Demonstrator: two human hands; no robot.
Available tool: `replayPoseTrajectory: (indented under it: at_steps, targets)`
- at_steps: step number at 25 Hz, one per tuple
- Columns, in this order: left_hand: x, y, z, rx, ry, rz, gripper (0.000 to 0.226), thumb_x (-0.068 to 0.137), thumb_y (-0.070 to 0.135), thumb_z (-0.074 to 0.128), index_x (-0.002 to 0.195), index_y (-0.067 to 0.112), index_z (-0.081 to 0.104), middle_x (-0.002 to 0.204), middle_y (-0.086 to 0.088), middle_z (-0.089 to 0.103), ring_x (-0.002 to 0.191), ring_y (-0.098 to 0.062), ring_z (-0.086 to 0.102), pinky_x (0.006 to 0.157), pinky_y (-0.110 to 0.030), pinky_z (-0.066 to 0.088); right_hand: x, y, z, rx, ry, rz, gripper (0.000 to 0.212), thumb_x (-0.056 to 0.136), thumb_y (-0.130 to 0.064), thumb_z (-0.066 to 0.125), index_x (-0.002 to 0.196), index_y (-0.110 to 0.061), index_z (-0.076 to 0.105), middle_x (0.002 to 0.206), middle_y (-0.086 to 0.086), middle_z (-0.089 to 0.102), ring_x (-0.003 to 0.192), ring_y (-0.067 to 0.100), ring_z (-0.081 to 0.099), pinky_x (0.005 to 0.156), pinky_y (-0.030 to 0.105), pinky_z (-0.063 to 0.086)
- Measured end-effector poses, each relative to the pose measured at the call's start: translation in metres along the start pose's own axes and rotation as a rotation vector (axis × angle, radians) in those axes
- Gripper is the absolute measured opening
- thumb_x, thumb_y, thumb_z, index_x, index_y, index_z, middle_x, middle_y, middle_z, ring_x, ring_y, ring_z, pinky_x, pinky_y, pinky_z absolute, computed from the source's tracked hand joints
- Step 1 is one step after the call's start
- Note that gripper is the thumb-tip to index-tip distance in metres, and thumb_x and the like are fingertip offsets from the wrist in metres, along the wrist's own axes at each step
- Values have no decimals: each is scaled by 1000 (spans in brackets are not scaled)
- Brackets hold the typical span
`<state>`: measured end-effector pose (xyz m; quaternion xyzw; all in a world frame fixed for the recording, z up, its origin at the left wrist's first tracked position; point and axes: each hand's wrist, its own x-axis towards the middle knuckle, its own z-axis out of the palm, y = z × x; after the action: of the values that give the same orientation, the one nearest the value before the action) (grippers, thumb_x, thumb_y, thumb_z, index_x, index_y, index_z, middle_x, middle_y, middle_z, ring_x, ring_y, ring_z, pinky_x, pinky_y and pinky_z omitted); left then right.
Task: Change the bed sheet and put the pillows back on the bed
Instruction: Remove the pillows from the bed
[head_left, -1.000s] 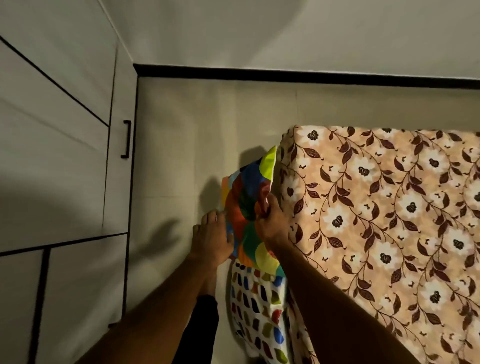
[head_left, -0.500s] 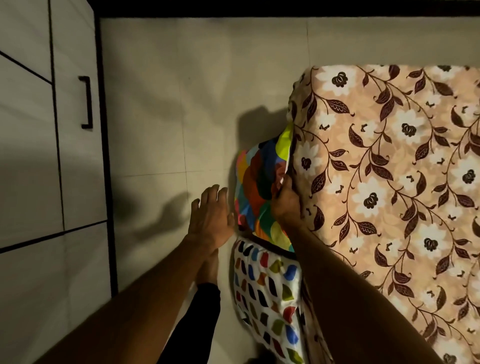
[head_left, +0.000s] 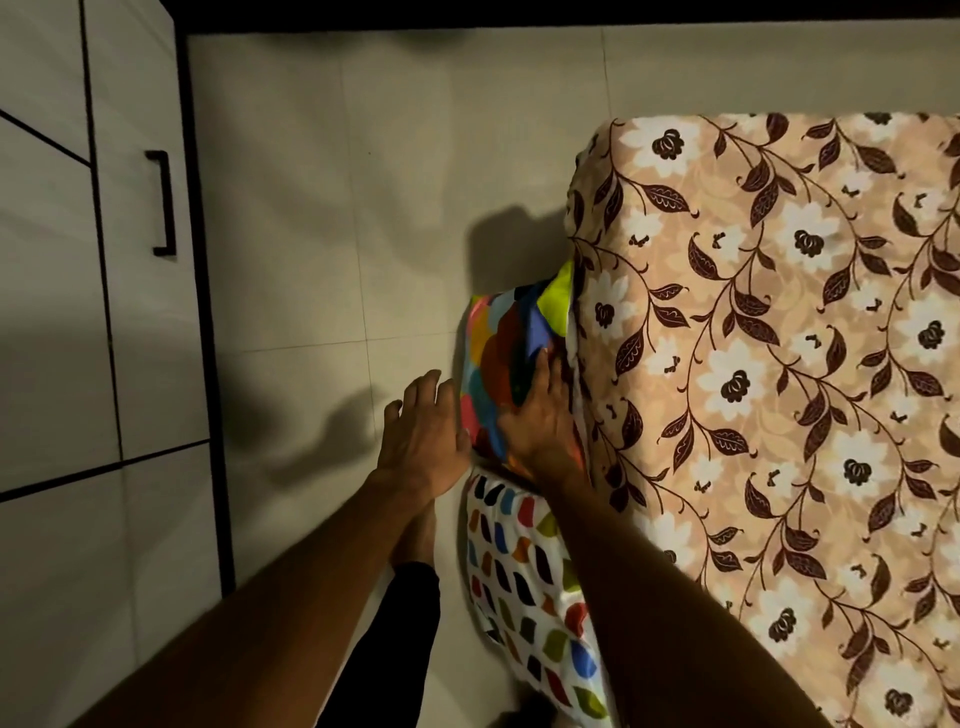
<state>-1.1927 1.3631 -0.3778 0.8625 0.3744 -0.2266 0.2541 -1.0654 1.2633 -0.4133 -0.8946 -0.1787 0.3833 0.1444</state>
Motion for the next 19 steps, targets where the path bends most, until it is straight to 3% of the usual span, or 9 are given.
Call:
replayPoseTrajectory:
  at_steps: [2, 4, 9, 14, 19]
  targets:
    - [-2, -1, 4, 0, 0, 2, 66, 99, 39, 60, 156, 20, 32, 167, -5, 23, 155, -25, 23, 122, -48, 27, 20, 8, -18, 143, -70, 68, 99, 92, -51, 65, 167, -21, 7, 165, 15, 32, 150, 37, 34, 124, 51, 31]
    - [-6, -2, 5, 0, -9, -14, 68, 98, 39, 60, 157, 21, 31, 168, -5, 22, 155, -24, 22, 123, -48, 27, 32, 13, -32, 158, -132, 77, 95, 94, -42, 68, 166, -20, 10, 159, 17, 42, 145, 39, 42, 122, 48, 36]
    - [-24, 6, -17, 27, 14, -16, 71, 100, 42, 58, 160, 20, 26, 170, -6, 18, 157, -25, 18, 125, -48, 23, -9, -1, -50, -246, -124, -120, 81, 103, -44, 54, 167, -18, 11, 174, 11, 7, 160, 33, 11, 129, 51, 16]
    - [-89, 35, -78, 52, 104, -2, 69, 101, 42, 52, 160, 17, 26, 170, -9, 20, 157, -26, 19, 128, -47, 22, -97, -27, -98, -427, -112, -339, 79, 102, -47, 51, 166, -20, 13, 173, 14, 9, 160, 35, 9, 128, 52, 14]
    - [-209, 82, -143, 48, 241, -53, 66, 103, 44, 49, 159, 14, 31, 168, -11, 25, 156, -28, 22, 127, -47, 23, -221, -43, -186, -492, -46, -471, 83, 100, -52, 52, 164, -15, 16, 172, 16, 12, 159, 36, 9, 128, 52, 14]
